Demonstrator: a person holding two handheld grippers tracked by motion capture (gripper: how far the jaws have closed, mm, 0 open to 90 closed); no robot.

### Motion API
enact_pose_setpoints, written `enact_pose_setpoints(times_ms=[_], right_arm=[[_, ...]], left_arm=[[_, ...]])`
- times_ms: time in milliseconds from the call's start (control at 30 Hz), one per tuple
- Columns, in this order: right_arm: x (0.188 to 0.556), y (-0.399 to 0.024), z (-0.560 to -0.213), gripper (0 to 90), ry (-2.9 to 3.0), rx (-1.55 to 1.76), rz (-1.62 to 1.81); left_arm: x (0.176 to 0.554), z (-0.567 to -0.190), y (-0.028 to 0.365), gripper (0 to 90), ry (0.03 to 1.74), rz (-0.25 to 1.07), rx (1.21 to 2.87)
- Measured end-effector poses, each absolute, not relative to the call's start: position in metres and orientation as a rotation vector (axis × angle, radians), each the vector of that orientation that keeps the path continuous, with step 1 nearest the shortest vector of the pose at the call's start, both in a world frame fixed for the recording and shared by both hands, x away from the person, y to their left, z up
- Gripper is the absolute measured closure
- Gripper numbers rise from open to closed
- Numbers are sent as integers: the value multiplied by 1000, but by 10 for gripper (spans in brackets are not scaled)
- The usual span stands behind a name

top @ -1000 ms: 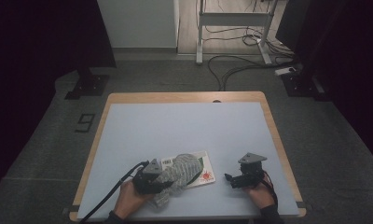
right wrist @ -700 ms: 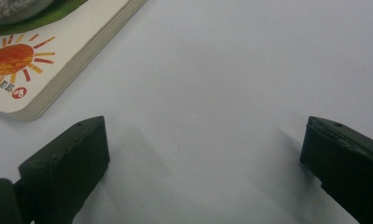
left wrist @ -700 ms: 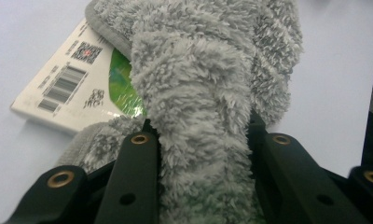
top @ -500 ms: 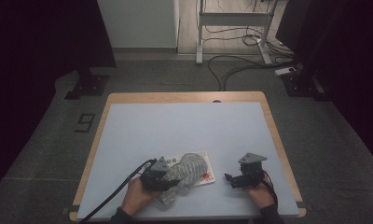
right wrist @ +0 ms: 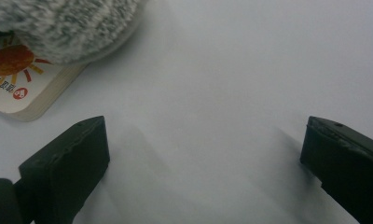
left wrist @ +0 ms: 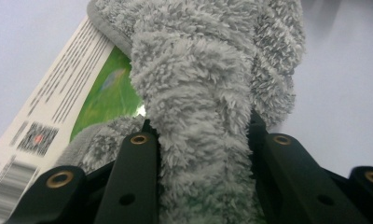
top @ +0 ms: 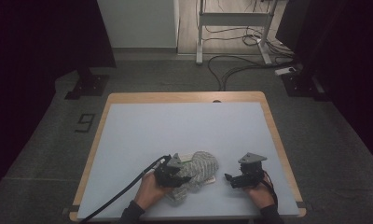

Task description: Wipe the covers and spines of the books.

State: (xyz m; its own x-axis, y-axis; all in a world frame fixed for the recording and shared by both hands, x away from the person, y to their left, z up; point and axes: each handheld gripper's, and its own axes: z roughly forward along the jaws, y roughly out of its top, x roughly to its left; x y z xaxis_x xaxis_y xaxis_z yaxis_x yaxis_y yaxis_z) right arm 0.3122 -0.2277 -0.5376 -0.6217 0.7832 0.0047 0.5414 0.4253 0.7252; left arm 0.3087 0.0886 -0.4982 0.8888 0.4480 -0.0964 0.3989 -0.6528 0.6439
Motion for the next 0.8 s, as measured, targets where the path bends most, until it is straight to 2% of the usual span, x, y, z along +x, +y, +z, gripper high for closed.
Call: enact_pose_setpoints(times_ms=[800], right_arm=[[312, -228, -538, 6, 2350, 1138, 1014]], left_arm=[[325, -500, 22, 677, 519, 81, 2393]])
